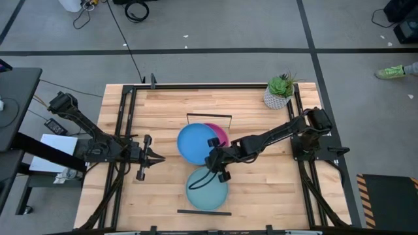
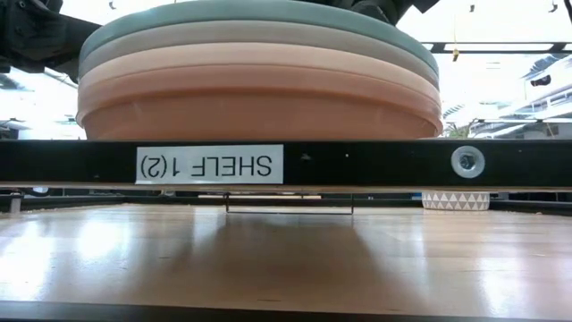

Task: Place and stack plates onto a shelf
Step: Stack the blue plate on top of the pink plate on the shelf, then return to Home Position

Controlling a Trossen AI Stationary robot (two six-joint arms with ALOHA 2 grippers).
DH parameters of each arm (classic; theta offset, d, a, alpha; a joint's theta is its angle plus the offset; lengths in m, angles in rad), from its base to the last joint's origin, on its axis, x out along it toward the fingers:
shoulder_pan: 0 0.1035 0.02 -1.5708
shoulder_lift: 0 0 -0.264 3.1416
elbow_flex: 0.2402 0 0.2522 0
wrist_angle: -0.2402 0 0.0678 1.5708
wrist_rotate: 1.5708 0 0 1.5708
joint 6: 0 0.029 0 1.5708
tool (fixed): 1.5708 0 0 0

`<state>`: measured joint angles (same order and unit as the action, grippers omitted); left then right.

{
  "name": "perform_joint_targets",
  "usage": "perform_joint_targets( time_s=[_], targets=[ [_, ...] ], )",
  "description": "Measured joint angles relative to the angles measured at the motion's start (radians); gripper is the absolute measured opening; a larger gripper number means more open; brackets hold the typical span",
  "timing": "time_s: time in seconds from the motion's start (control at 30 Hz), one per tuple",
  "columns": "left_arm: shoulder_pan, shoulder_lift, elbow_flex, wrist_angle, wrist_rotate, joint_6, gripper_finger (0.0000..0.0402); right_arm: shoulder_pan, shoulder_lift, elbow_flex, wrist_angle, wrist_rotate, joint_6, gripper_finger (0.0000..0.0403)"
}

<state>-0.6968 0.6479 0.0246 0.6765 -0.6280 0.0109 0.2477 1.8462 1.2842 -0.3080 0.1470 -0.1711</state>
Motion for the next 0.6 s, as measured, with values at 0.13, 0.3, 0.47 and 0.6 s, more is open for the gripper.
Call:
perform_joint_targets(
  time_s=[0.13, 0.3, 0.47, 0.6],
  targets=[
    [0.0, 0.0, 0.0, 0.0, 0.0, 0.0, 0.0036, 0.001, -0.008, -0.002, -0.007, -0.002, 0.023, 0.0095],
    [0.0, 0.0, 0.0, 0.0, 0.0, 0.0, 0.0036, 0.014, -0.076, -0.002, -0.006, 0.004, 0.048, 0.0118],
    [0.0, 0.0, 0.0, 0.0, 0.0, 0.0, 0.0036, 0.024, -0.122, -0.002, -0.002, 0.024, 0.045, 0.0121],
    [0.0, 0.0, 0.0, -0.005, 0.0, 0.001, 0.0036, 0.005, -0.116, -0.002, 0.021, 0.039, 0.041, 0.012]
  ],
)
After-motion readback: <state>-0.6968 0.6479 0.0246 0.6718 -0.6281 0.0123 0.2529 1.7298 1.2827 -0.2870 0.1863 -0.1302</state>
